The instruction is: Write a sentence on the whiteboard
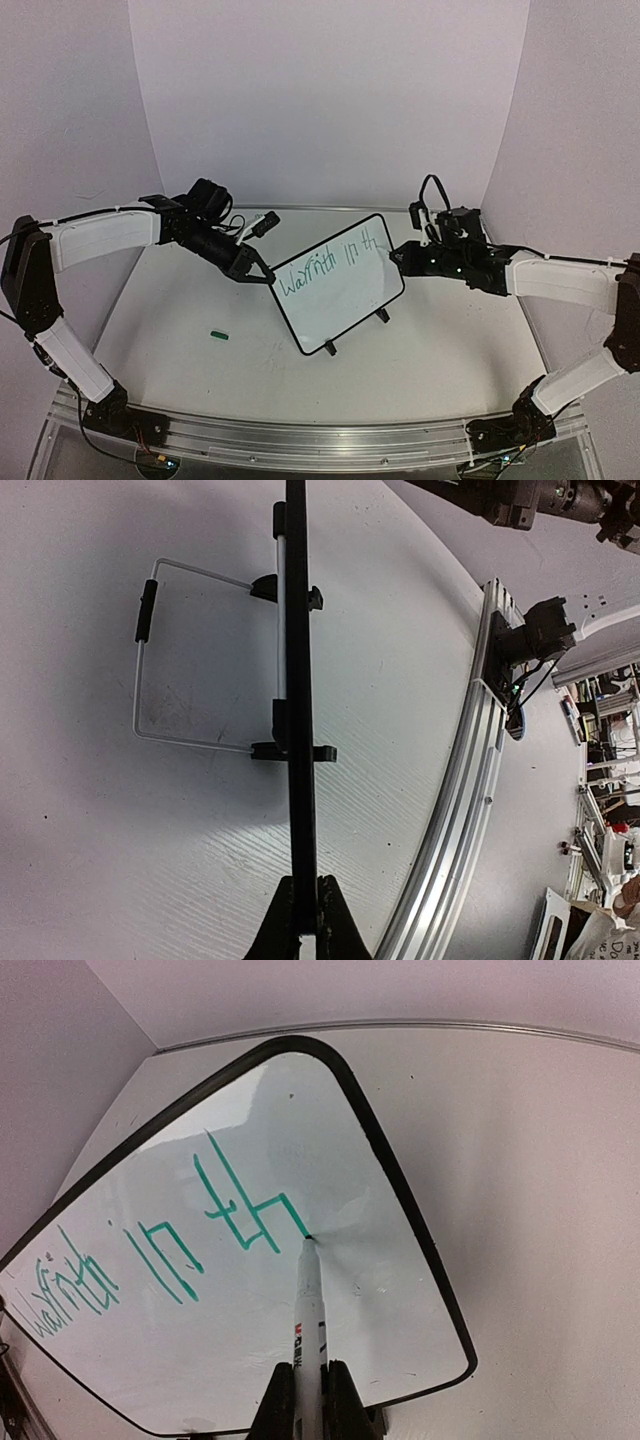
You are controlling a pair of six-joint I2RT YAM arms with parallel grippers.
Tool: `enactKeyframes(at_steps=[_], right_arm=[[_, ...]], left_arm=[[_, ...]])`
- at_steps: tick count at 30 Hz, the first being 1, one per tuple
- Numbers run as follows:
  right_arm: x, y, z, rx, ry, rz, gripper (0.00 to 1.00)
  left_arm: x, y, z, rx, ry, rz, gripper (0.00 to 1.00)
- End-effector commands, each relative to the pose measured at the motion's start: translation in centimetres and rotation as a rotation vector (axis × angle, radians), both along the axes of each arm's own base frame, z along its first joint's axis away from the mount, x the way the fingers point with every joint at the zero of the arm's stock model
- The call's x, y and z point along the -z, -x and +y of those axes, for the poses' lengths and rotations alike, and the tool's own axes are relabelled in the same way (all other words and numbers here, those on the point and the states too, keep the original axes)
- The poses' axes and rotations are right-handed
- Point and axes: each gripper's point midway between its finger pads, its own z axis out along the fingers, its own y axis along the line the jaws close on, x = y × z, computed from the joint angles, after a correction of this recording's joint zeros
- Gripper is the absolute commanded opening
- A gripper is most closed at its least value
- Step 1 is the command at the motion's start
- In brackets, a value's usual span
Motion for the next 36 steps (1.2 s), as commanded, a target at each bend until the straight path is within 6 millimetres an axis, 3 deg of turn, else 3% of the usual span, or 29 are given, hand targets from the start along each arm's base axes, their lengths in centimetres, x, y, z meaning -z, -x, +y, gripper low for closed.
enactKeyframes(at_steps=[1,7,22,36], right_arm=[[-2.6,-0.1,-0.4,0.022,-0.044,-0.063,0.00],[-4.9,0.0,-0.9,0.034,-0.061,-0.112,0.00],[-3.8,-1.7,-0.2,0.035,-0.001,-0.112,0.00],[-3.8,-2.7,-1.1,0.105,0.031,-0.128,0.00]], left_arm=[[1.2,1.5,-0.6,0.066,-0.040,0.008,0.00],[1.2,1.4,-0.6,0.065,-0.042,0.008,0.00],[1.2,1.4,-0.6,0.064,-0.043,0.007,0.00],[1.3,1.4,-0.6,0.064,-0.044,0.007,0.00]])
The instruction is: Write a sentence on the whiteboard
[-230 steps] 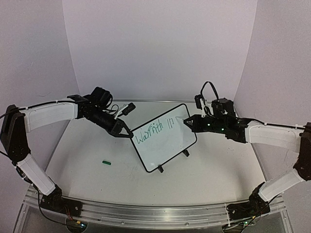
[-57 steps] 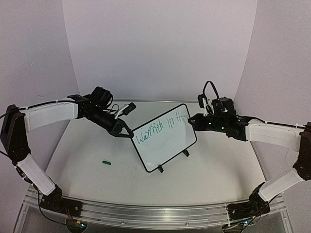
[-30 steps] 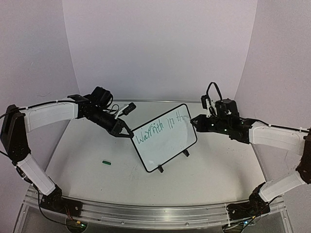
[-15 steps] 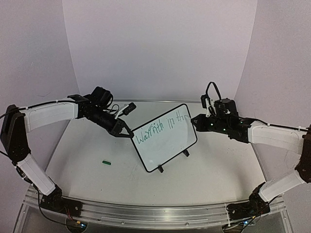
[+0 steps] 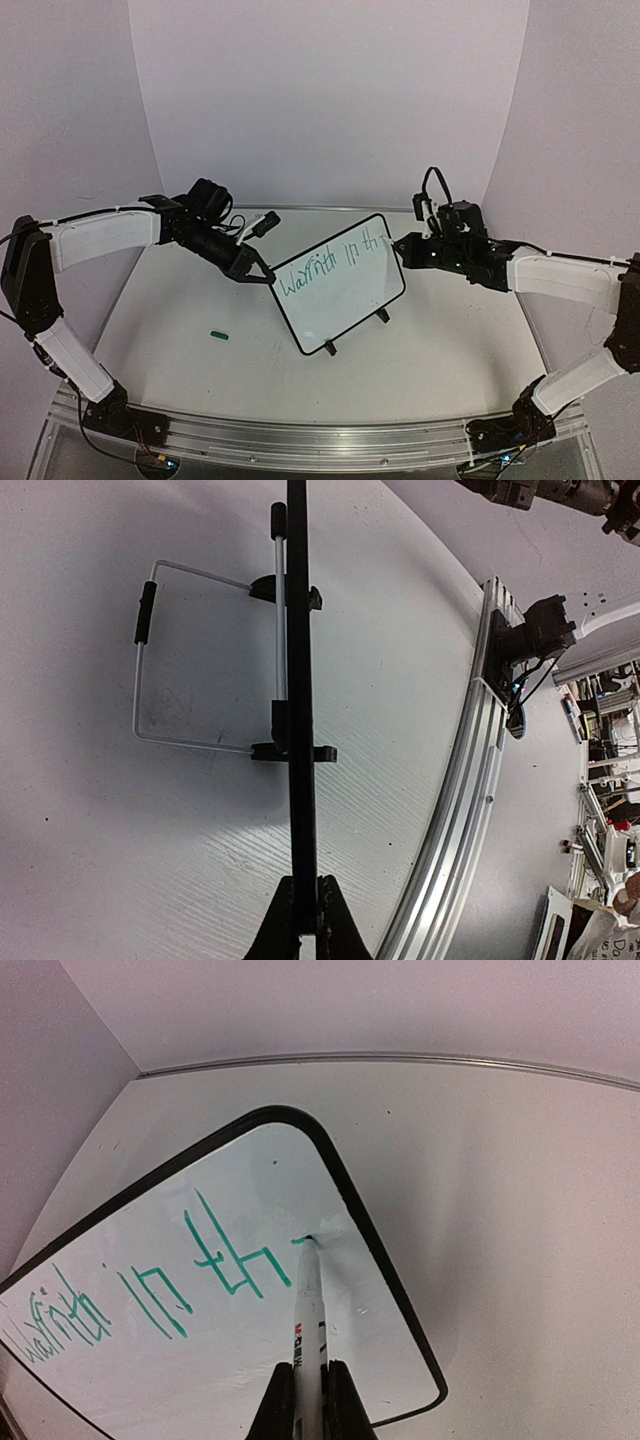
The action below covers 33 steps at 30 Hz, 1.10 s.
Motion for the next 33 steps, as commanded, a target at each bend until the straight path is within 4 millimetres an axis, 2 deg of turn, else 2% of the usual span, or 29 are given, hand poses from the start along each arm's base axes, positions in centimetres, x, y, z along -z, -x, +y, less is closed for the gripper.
enactKeyframes(at_steps=[1,7,10,17,33], right_arm=[[-2.4,-1.5,-0.3,0.048,-0.011,-0.066,0.00],[-3.7,-1.9,0.5,0.021,-0.018,-0.094,0.00],[-3.8,-1.9,0.9,-0.002,-0.021,-0.091,0.00],[-1.9,-1.4,1.2,-0.026,-0.023,-0.042,0.00],[0.4,0.3,0.6,-0.032,-0.035,0.012,0.00]], left_arm=[[1.3,1.4,-0.6,0.058,-0.044,0.013,0.00],[1.2,1.4,-0.6,0.059,-0.042,0.014,0.00],[1.2,1.4,-0.6,0.059,-0.041,0.012,0.00],[1.2,1.4,-0.6,0.059,-0.042,0.015,0.00],[1.3,1.4,-0.6,0.061,-0.041,0.021,0.00]])
